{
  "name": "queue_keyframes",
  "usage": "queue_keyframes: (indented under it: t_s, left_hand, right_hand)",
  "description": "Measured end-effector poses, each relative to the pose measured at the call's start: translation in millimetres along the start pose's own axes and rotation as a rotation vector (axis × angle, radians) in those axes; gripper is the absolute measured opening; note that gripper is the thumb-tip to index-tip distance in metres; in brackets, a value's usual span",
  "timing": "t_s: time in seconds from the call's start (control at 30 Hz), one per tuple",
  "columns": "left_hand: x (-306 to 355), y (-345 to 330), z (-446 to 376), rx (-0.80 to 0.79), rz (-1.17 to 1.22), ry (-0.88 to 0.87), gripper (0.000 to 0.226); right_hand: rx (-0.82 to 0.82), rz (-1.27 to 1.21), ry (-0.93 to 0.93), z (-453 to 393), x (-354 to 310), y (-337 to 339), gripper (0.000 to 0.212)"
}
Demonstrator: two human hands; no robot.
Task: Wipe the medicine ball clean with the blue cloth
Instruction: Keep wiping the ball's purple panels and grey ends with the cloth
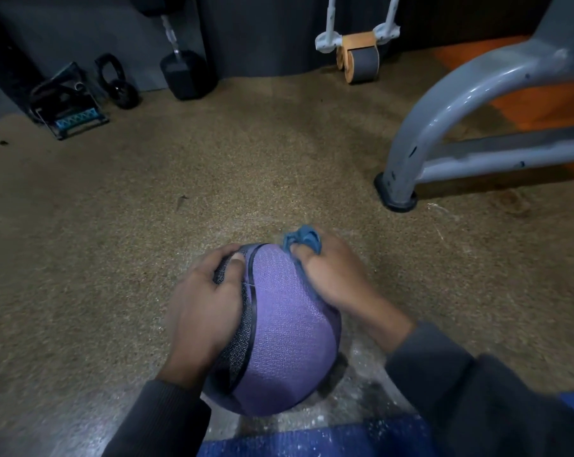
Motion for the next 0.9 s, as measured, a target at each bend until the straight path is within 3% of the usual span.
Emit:
queue_keyframes:
  t_s: [0.1,0.17,0.23,0.3,0.4,0.5,0.6,0.67,0.8,0.83,0.9]
  left_hand:
    - [1.9,-2.3,-4.7,-0.023,-0.009,-0.003,0.046]
    - [1.3,-3.3,-5.8,-0.04,0.018,-0.017,0.046]
    - [0.0,-1.1,-3.8,-0.031,0.033,-0.028,0.046]
    - [-0.7,0.2,-1.7,-0.026,0.028,-0.02,0.046]
    - [4.8,0.7,1.7,-0.038,-0.029,-0.019,0.059]
    - [3.7,0.1,-2.8,-0.058,-0.042,0.008,0.067]
    - [-5.4,-1.1,-8.7,-0.083,-0.011,0.02,0.067]
    - [-9.1,0.0,-8.1,-0.079,0.005,0.01,0.067]
    - [-10.4,3.6,-3.3,-0.056,-0.008,0.021,0.07]
    - [-9.6,4.2,-2.4,-0.048,-0.017,0.027,0.067]
    - [-5.1,5.4,-1.4,-0.032,-0.035,0.026,0.058]
  right_hand:
    - [0.143,0.316,0.307,56.9,-48.1,-2.7,0.055]
    - [0.156,0.399,0.392,64.0,-69.5,-5.7,0.061]
    - [0.088,0.334,0.294,35.5,-57.1,-7.1,0.052]
    - [-0.035,0.1,0.121,-2.0,-23.2,-6.7,0.029]
    - [0.011,-0.1,-0.05,-12.2,15.4,-0.7,0.018]
    - [0.196,0.139,0.209,35.4,-14.4,0.4,0.041]
    - [0.245,0.26,0.427,65.1,-50.2,-8.1,0.056]
    - [0.237,0.177,0.365,46.4,-43.0,-4.9,0.051]
    - [0.153,-0.211,-0.089,-3.2,25.3,-2.0,0.022]
    - [0.165,-0.233,-0.132,-0.8,32.6,-0.8,0.025]
    - [0.235,-0.144,-0.022,20.1,21.1,3.6,0.036]
Point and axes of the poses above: each hand's wrist, its own z-axis away from the middle knuckle, its own y-axis out of the back of the hand, x = y × z, the point moved 9 cm from there along -z, towards the middle knuckle, and after that the axes turned 1 degree about -x, right-handed, at the moved point
